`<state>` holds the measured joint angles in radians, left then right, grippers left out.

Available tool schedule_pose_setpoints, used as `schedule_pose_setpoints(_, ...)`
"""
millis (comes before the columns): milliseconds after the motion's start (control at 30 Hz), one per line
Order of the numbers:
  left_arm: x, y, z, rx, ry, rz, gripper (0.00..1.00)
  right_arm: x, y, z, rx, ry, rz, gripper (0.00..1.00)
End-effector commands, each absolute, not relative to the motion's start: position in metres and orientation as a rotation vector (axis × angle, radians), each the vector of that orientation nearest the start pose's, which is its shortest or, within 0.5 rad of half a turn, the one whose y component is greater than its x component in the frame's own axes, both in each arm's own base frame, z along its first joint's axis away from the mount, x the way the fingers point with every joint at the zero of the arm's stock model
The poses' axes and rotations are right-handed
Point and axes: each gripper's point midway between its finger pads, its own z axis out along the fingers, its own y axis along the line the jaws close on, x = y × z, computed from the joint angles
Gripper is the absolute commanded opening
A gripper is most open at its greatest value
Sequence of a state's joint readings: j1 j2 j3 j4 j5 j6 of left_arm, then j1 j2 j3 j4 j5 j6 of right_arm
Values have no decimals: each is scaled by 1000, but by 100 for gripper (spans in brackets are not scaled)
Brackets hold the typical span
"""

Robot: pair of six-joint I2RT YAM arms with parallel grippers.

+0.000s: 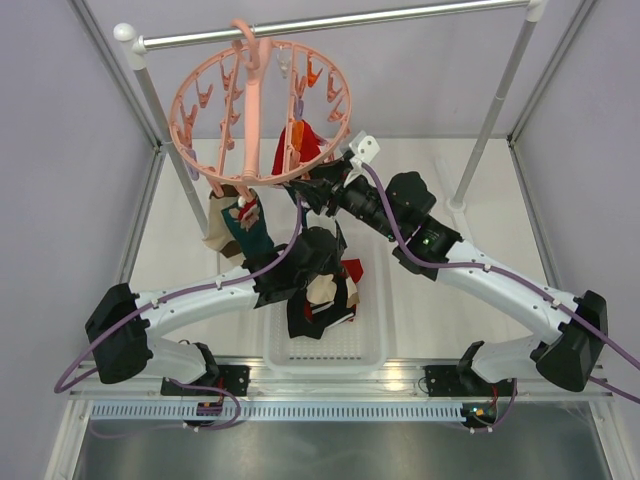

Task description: Remove the socks clipped to the hanger

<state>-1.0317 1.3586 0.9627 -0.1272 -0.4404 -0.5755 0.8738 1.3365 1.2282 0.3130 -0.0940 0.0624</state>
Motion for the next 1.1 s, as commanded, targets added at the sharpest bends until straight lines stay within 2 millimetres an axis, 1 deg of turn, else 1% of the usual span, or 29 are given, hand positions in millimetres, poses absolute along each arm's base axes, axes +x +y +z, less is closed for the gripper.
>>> schedule_pose_setpoints(0, 252, -321, 192, 230, 2042, -561, 2, 277, 364, 450, -583, 1174, 877, 36)
schedule_pose_setpoints(67, 252, -320, 194, 225, 2039, -564, 2, 278, 362, 451, -570, 1176, 874, 27)
schedule_pose_setpoints(100, 252, -319, 194, 225, 2038, -564, 2, 277, 361, 452, -569, 1173, 875, 20)
schedule_pose_setpoints(233, 250, -319, 194, 230, 2041, -571, 2, 278, 358, 456, -545, 1174, 873, 13)
schedule_pose_setpoints(400, 246, -317, 195, 235, 2042, -588, 2, 283, 353, 456, -522, 1191, 842, 10)
schedule_pose_setpoints(500, 241, -320, 193, 259, 2055, -617, 2, 284, 349, 458, -515, 1192, 823, 10)
schedule_pose_setpoints(567, 239, -322, 186, 275, 2073, -618, 2, 289, 344, 458, -482, 1206, 796, 10)
schedule_pose_setpoints(700, 233, -328, 175, 302, 2104, -633, 2, 291, 340, 460, -472, 1212, 777, 10)
schedule_pose_setpoints(833, 229, -328, 175, 313, 2102, -647, 3, 292, 339, 459, -466, 1221, 764, 10)
schedule_pose_setpoints(867, 228, -327, 176, 317, 2101, -649, 4, 293, 338, 458, -465, 1225, 760, 10)
schedule_pose_setpoints(933, 225, -324, 181, 319, 2087, -668, 11, 294, 336, 458, -453, 1232, 748, 11)
schedule_pose_setpoints(967, 223, -322, 180, 325, 2087, -668, 14, 295, 335, 459, -448, 1233, 742, 10)
schedule_pose_setpoints(1000, 220, -321, 188, 327, 2070, -691, 22, 296, 334, 459, -442, 1235, 737, 11)
schedule_pose_setpoints(1067, 218, -318, 193, 338, 2053, -706, 30, 300, 330, 459, -424, 1249, 718, 11)
